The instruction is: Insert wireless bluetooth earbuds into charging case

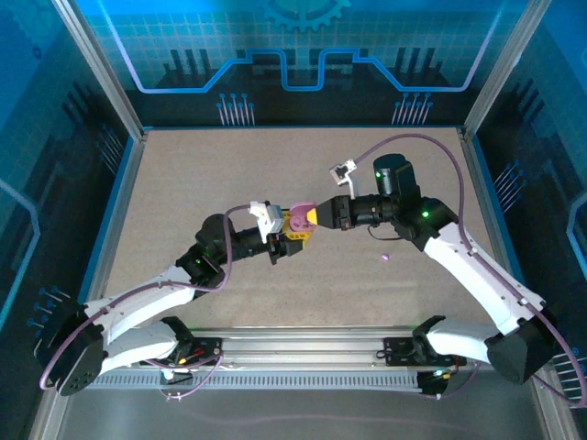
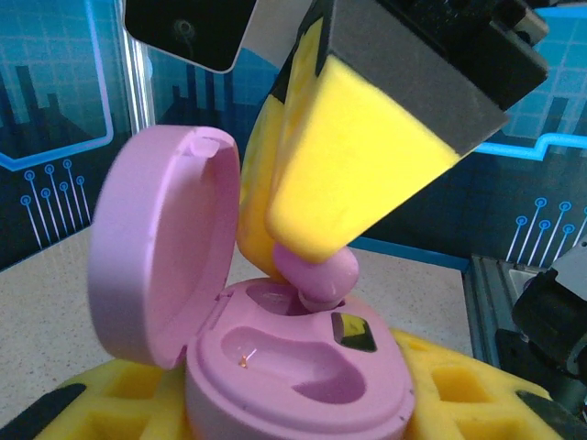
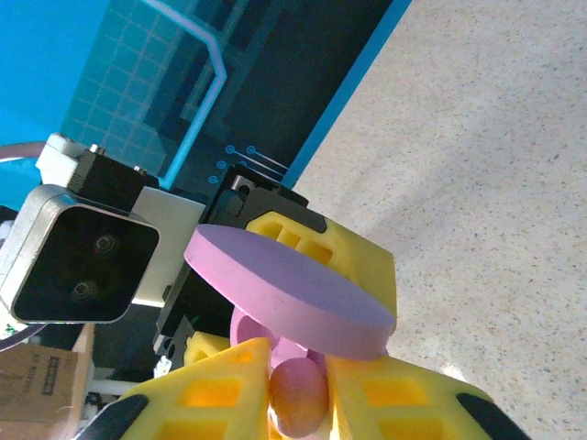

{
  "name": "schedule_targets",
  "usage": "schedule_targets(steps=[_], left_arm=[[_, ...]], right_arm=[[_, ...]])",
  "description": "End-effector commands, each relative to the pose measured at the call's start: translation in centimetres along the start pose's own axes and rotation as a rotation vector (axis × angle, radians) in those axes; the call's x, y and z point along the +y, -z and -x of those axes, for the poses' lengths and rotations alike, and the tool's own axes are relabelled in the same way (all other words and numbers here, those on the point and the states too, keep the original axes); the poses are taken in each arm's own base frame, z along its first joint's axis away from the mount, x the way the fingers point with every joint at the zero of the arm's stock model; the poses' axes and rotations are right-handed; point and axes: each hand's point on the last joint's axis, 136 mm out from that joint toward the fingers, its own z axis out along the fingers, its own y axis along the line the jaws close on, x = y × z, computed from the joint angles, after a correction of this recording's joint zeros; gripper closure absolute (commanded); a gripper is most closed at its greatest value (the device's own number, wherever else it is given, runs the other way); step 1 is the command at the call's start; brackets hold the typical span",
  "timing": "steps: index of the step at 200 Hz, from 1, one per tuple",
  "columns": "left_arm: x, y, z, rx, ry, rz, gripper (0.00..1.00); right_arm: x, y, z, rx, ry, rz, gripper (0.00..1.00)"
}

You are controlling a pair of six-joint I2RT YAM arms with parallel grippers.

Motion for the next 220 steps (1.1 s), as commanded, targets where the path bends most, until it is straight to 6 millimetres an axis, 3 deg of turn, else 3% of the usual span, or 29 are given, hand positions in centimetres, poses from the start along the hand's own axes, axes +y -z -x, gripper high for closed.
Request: schedule_targets(steps=[1,60,108,200,220], left_arm=[[-2.0,0.0,2.7,-0.094,-0.041,-0.096,0.72],[-2.0,0.1,2.7,-0.096,-0.039,-0.091,0.72],[-2.0,0.1,2.7,-0.096,-0.040,-0.090,0.72],[-1.6,0.3,2.4,-0.093,-0.049,-0.056,0.72],[-1.5,0.4,2.4,-0.092,-0.051,-0.055,0.73]], right_arm=[[-1.0,-0.6,-0.2,0.017,0.032,-0.079,0.75],[-1.1,-0.6,-0.1,0.022,0.040,-0.116,0.68],[-1.3,-0.5,-0.2,0.024,0.044,-0.134,0.68],[-1.7,1.4,0.0,-0.023,0.049,-0.235,0.60],[-0.8,1.7,0.0,-0.028,0.071,-0.200,0.58]])
